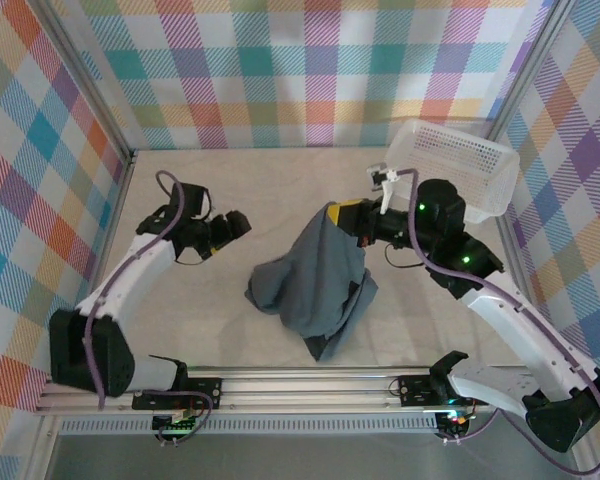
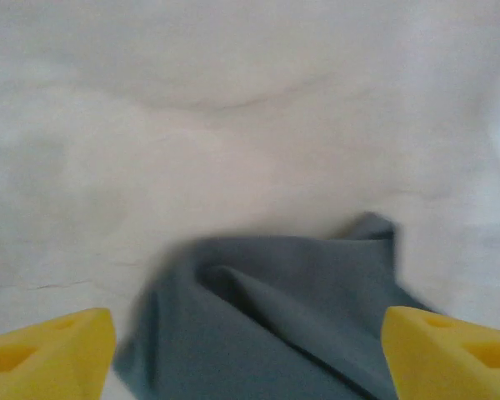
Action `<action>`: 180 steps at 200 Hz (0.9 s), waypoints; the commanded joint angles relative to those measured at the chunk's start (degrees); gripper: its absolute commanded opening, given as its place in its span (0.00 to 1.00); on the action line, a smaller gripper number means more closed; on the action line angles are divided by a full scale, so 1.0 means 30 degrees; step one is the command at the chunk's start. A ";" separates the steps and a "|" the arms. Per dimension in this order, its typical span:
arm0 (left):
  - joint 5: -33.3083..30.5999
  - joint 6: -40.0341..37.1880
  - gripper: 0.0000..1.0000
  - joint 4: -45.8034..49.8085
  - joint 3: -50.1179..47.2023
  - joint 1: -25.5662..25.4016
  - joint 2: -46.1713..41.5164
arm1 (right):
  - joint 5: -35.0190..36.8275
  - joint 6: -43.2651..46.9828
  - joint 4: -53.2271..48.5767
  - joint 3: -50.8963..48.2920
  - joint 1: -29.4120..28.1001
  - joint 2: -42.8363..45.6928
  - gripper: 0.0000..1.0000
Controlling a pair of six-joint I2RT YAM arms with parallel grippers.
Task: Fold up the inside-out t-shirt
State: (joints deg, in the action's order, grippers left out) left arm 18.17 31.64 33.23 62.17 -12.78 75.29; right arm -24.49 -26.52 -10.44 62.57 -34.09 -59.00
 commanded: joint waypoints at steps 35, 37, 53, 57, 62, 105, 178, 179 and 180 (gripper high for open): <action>0.0813 -0.3888 0.88 0.2165 0.1203 -0.4907 -0.0166 | 0.2466 -0.1893 -0.2978 -0.8408 0.0097 0.4941 0.00; 0.0779 -0.3857 0.88 0.2172 0.1179 -0.5071 0.0012 | 0.2689 -0.2199 -0.3079 -0.8786 0.0094 0.5285 0.00; -0.0013 -0.3033 0.88 0.2269 0.1159 -0.6110 0.1507 | 0.3556 -0.5194 -0.3855 -1.1502 0.0083 0.7545 0.00; -0.0346 -0.2851 0.89 0.2281 0.1153 -0.6372 0.1821 | 0.3563 -0.5855 -0.4282 -1.1985 0.0083 0.7903 0.00; -0.0797 -0.2656 0.91 0.2370 0.1216 -0.6610 0.2142 | 0.3587 -0.6589 -0.5067 -1.2463 0.0084 0.8315 0.00; -0.1949 -0.1889 0.90 0.1009 0.0751 -0.7431 0.4839 | 0.5336 -0.8343 -1.0448 -1.0783 0.0074 0.8947 0.41; -0.0408 -0.1288 0.42 -0.0911 0.0659 -0.8137 0.6405 | 0.8928 0.1121 -0.8252 -0.0858 0.0127 -0.5528 0.75; -0.0391 -0.1288 0.41 -0.0912 0.0632 -0.8150 0.6372 | 0.8882 0.1173 -0.8202 -0.0793 0.0119 -0.5762 0.75; -0.0368 -0.1288 0.40 -0.0912 0.0618 -0.8142 0.6356 | 0.8816 0.1213 -0.8148 -0.0687 0.0116 -0.5953 0.75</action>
State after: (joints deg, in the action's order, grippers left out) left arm 16.05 27.40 31.73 64.95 -36.69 95.33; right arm -0.43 -33.32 -37.54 56.80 -34.09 -65.28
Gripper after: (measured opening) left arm 0.478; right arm 0.750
